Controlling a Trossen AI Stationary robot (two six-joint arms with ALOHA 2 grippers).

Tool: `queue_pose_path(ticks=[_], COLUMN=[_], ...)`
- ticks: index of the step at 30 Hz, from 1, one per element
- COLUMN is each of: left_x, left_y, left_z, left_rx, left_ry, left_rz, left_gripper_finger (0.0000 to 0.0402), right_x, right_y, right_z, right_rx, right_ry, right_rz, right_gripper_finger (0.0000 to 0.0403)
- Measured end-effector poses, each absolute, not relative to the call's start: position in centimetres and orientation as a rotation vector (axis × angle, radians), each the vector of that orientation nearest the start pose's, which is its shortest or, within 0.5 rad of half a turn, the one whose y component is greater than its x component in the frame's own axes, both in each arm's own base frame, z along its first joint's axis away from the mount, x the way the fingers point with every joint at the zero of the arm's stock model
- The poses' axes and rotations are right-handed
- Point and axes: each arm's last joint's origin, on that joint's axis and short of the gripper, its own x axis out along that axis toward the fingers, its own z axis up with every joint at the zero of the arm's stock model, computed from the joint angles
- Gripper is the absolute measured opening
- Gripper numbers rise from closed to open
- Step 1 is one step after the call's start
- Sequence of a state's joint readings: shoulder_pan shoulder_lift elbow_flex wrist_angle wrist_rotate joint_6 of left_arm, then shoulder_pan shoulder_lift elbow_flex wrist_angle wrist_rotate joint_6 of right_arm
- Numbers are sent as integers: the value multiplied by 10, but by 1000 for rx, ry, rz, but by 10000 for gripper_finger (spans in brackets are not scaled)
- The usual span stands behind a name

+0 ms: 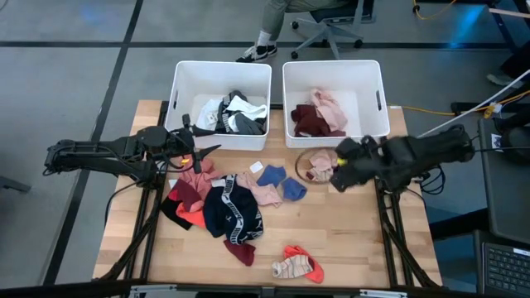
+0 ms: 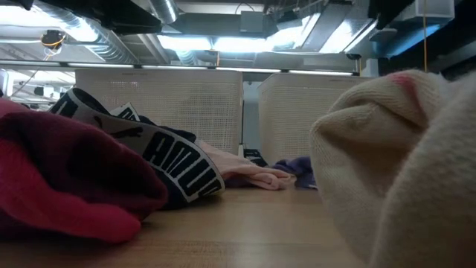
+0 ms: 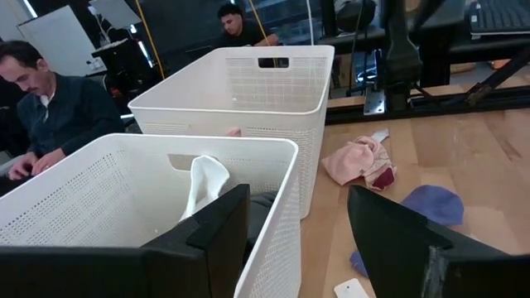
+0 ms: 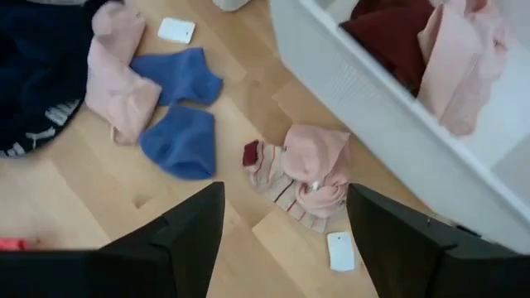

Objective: Sort clothes
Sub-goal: Put the right peach sock into the right white laundry bin

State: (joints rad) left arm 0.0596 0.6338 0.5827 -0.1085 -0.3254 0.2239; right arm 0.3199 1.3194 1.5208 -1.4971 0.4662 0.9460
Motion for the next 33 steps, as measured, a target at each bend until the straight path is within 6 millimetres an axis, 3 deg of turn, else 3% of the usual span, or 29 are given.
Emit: queue_pose_path(ticks=[5,11,23,28,33], left_x=[148,148,148,148,148], left_y=[18,18,18,18,18], left_z=[292,293,293,294,294], left_rx=[243,243,244,254,254], left_ry=[203,197,188,189,188], left_rz=[365,365,366,365,366], left_gripper_finger=[194,194,194,194,194], right_x=[193,192,183,175,165], right_y=[73,87,81,72,65], right_z=[350,305,207,182,162], right_rx=[333,352,264,108,-157], right_ry=[1037,1073,1114,1037,1078], right_rz=[-683,-712,-741,-781,-703], right_gripper_finger=[255,255,255,255,245])
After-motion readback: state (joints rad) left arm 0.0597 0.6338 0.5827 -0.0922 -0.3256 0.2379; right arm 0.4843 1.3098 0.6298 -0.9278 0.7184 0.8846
